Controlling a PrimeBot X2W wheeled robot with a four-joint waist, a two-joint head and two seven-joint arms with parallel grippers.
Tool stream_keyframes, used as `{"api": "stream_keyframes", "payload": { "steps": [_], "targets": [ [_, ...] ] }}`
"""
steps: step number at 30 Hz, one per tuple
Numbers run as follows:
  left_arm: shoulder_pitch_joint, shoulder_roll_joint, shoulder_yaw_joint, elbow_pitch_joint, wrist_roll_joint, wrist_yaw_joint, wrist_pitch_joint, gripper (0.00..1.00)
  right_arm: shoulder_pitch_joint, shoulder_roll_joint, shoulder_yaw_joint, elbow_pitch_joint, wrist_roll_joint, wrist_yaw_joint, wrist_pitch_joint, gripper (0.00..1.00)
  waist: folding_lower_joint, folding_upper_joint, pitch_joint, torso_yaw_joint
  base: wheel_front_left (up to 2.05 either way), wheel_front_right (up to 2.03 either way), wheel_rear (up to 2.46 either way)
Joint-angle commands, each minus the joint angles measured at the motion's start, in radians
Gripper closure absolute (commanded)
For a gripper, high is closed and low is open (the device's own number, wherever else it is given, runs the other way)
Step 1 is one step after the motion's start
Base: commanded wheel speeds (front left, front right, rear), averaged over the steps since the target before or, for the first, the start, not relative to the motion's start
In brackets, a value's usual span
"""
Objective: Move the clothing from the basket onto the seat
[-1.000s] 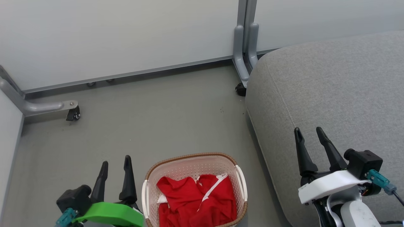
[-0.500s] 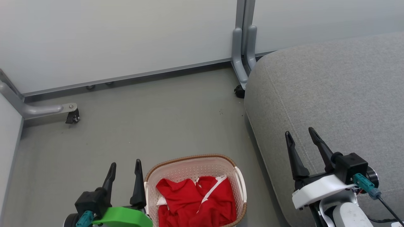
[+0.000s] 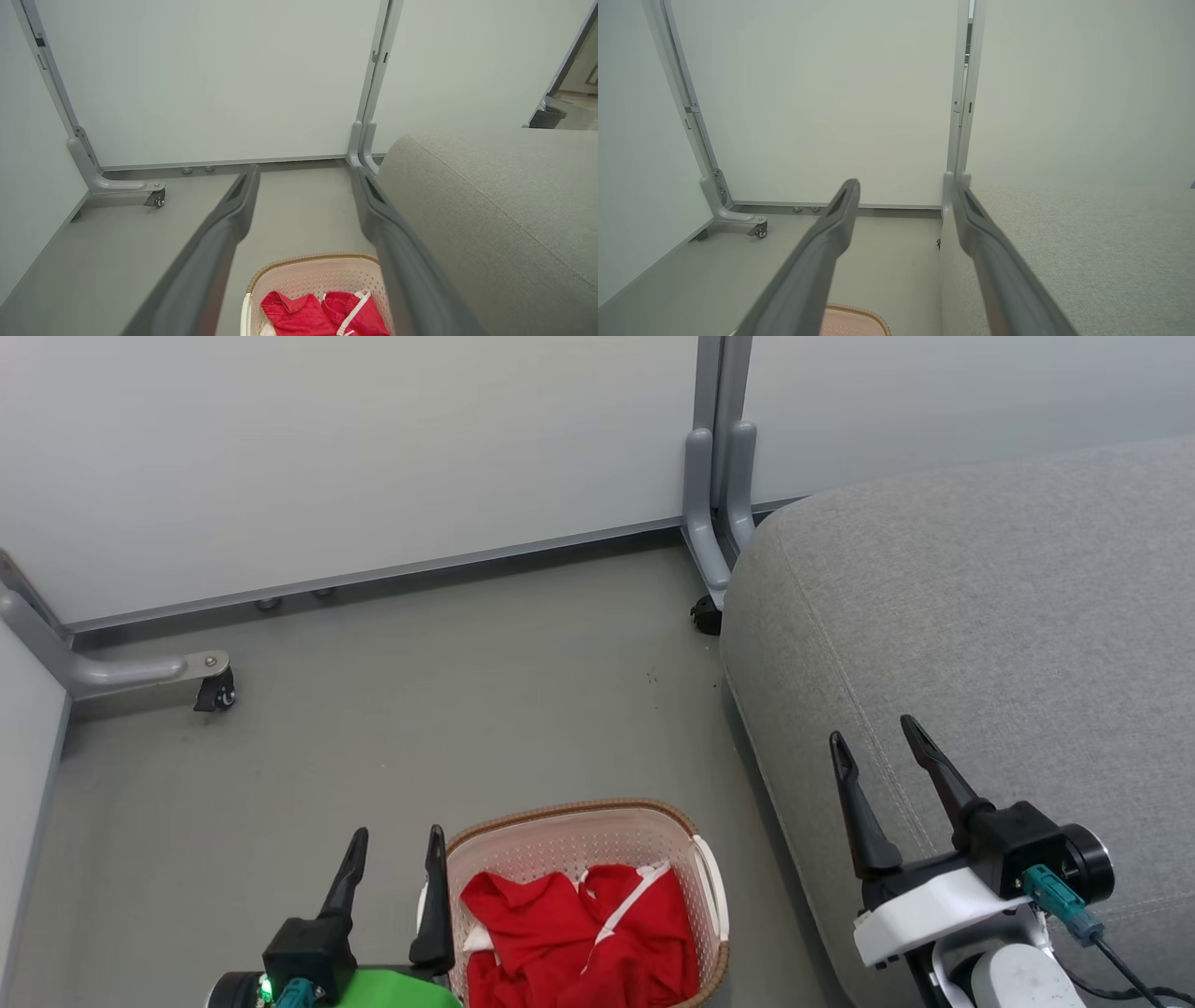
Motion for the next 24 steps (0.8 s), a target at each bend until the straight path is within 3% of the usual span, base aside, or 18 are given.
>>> {"api": "stream_keyframes", "payload": {
  "steps": [1, 11, 24],
  "targets": [
    [0.013, 0.006, -0.001, -0.006, 0.001, -0.016, -0.01, 0.0, 0.008, 0.002, 0.006, -0.011, -0.001, 0.0, -0.009, 0.0, 0.0, 0.0, -0.001, 0.0, 0.0, 0.0, 0.0],
    [0.038, 0.006, 0.056, 0.007, -0.091, -0.043, -0.029, 0.0, 0.028, 0.006, 0.006, 0.011, 0.04, 0.0, -0.028, 0.0, 0.0, 0.0, -0.008, -0.002, 0.0, 0.0, 0.0],
    [0.045, 0.007, 0.066, 0.022, -0.076, -0.056, -0.048, 0.0, 0.028, 0.012, -0.002, 0.073, 0.108, 0.0, -0.047, 0.0, 0.0, 0.0, -0.001, -0.001, 0.0, 0.0, 0.0]
  ]
}}
